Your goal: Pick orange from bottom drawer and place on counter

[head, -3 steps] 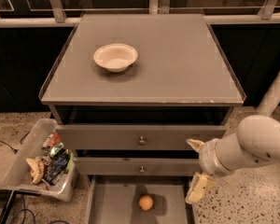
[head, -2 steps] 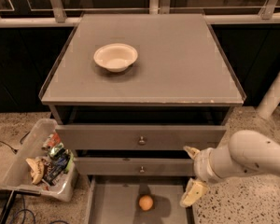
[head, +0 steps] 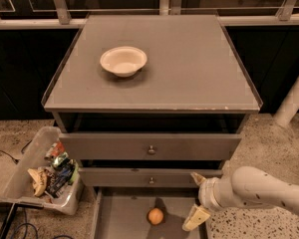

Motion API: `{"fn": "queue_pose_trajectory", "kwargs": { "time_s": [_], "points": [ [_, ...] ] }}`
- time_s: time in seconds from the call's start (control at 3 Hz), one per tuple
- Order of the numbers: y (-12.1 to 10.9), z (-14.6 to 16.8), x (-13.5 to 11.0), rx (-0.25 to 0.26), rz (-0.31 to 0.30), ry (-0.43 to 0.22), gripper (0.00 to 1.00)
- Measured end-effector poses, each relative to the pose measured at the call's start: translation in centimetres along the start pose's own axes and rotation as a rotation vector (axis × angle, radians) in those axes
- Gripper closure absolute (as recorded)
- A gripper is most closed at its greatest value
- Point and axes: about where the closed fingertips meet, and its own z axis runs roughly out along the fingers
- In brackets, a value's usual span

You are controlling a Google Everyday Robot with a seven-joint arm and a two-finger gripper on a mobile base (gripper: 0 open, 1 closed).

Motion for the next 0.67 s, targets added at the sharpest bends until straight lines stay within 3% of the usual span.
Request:
{"fn": "queue_pose_trajectory", "kwargs": {
  "time_s": [0.67],
  "points": [
    [0.07, 0.92, 0.01, -0.018, 0.01, -0.012, 0.0]
  ]
}}
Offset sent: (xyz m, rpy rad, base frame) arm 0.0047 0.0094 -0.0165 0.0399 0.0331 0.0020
